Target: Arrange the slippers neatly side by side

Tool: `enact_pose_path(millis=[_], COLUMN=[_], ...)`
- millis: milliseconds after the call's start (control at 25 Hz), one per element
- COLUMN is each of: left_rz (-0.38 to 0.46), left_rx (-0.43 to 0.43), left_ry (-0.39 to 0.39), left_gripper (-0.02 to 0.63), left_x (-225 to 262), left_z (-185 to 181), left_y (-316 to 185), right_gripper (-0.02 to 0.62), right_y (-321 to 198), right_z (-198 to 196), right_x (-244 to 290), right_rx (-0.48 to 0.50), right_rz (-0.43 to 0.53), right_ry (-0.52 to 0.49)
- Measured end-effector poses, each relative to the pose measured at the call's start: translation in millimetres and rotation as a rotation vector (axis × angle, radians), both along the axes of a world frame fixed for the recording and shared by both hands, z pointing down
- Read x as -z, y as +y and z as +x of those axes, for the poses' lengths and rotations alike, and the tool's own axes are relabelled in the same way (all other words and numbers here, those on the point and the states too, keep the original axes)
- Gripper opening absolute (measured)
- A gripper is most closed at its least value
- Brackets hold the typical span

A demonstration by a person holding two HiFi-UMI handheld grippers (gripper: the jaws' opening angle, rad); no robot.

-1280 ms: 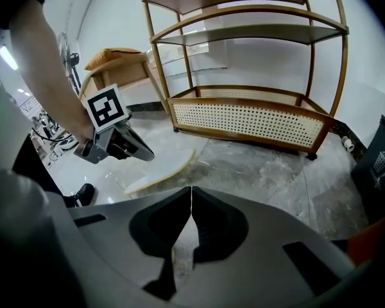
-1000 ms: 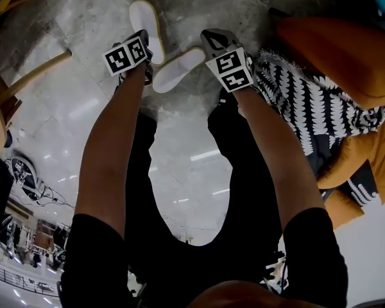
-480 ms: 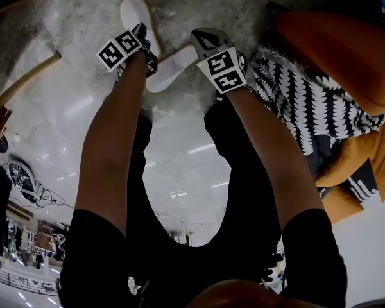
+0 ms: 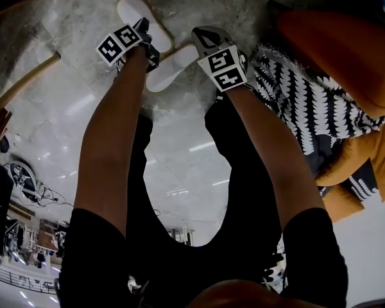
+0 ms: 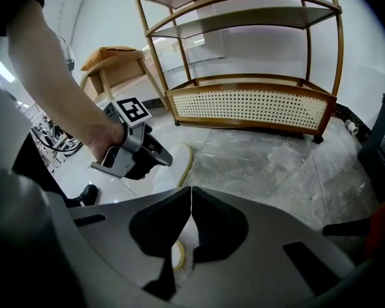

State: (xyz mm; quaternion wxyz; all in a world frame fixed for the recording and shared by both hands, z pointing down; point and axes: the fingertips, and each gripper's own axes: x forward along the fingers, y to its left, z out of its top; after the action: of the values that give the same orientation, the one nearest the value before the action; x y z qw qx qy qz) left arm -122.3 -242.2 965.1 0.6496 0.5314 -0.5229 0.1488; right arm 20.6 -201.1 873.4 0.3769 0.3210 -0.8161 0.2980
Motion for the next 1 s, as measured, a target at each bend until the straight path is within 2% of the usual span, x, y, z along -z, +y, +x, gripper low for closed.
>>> enact_pose_path(millis=[200, 240, 280, 320, 400, 520, 600, 840, 1000], left_rz=[-0.003, -0.002, -0.001, 0.000, 0.007, 0.043, 0.082, 0.245, 0.267], left_rx=[-0.131, -0.142, -0.141, -0.135, -0.129, -0.156, -0.181, -0.301, -0.339], left_ry=[-0.043, -0.037, -0.022, -0.003, 0.022, 0.007, -0.013, -0.082, -0.050], left_gripper=[0.026, 0.053, 0.117, 0.153, 0.163, 0.163, 0.160, 0.049, 0.021], left_x=[0.8, 1.5, 2.7, 4.8, 12.3, 33.0, 53.1, 142.8, 201.5], left_z=[1.8, 3.2, 4.6, 6.0, 6.3, -1.2, -9.2, -36.2, -44.0], left_y=[4.8, 5.5, 5.8, 6.4, 9.6, 14.9, 19.4, 47.1, 88.1], right_gripper=[0.032, 0.032, 0.032, 0.032, 0.032, 0.032, 0.032, 0.032, 0.032], right_y=[-3.4, -4.0, -4.6, -4.6, -2.5, 2.4, 6.7, 30.9, 53.8], right_z=[-2.9, -2.8, -2.5, -2.1, -1.1, -0.3, -1.4, -9.5, -23.7], right_x=[5.4, 6.8, 8.3, 10.1, 14.8, 26.0, 37.6, 87.1, 130.5], right_rx=[0.003, 0.005, 0.007, 0.009, 0.015, 0.020, 0.022, 0.025, 0.028], right_rz=[-0.003, -0.004, -0.005, -0.005, -0.009, -0.018, -0.026, -0.052, -0.084], right_ry=[-0.005, -0.004, -0.003, -0.001, 0.006, 0.018, 0.026, 0.049, 0.047])
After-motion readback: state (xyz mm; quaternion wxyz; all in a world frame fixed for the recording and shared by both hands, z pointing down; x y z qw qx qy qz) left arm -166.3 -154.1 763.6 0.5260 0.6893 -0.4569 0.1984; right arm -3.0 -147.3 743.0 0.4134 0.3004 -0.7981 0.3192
